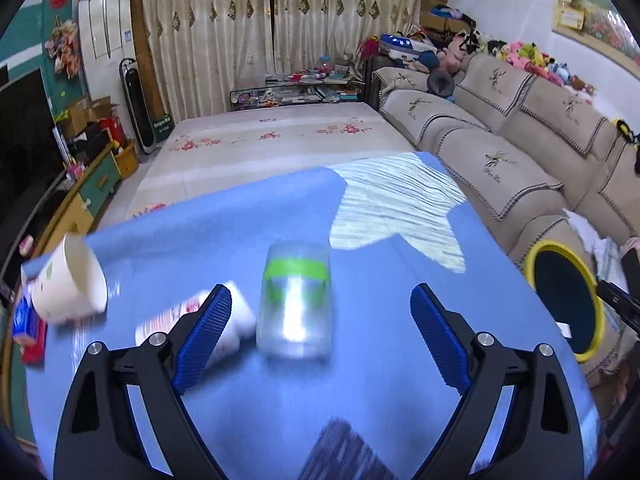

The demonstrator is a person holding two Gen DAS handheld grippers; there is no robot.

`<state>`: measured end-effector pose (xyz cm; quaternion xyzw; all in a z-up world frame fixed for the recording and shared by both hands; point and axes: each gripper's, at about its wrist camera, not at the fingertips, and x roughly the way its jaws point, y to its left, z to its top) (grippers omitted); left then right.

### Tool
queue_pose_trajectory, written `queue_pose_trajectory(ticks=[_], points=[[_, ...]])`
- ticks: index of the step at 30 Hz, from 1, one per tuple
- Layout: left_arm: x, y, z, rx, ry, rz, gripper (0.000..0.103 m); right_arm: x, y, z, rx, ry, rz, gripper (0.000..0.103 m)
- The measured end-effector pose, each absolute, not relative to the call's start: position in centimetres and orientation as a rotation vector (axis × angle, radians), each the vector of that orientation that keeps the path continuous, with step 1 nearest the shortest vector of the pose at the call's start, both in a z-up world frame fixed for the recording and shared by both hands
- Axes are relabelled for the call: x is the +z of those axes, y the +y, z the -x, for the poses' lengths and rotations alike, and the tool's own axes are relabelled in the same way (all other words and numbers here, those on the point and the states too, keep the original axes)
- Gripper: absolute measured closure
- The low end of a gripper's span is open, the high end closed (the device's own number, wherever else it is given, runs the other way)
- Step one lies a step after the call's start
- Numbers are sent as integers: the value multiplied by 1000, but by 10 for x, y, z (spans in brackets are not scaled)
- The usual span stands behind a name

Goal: Collect trash
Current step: 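Lower the left gripper onto the clear green-banded cup and grasp it, then carry the clear cup over the bin and release it with the left gripper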

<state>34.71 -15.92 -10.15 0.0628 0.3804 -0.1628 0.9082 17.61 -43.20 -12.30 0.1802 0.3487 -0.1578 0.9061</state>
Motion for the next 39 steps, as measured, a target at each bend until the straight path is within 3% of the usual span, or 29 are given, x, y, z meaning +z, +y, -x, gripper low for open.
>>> queue_pose_trajectory(ticks=[4, 8, 15, 30, 39], points=[[-107, -174, -371, -315, 808, -172, 14, -124, -435, -175, -325, 722, -379, 26], [-117, -181, -391, -314, 861, -181, 24, -124, -436, -174, -323, 720, -385, 26], [-138, -192, -408, -287, 928, -214, 25, -128, -438, -176, -318, 735, -395, 26], [-152, -201, -394, -290, 933, -303, 52, -131, -432, -178, -299, 747, -390, 26], [-137, -196, -372, -330, 905, -239, 53, -122, -436, -165, -297, 723, -396, 26]])
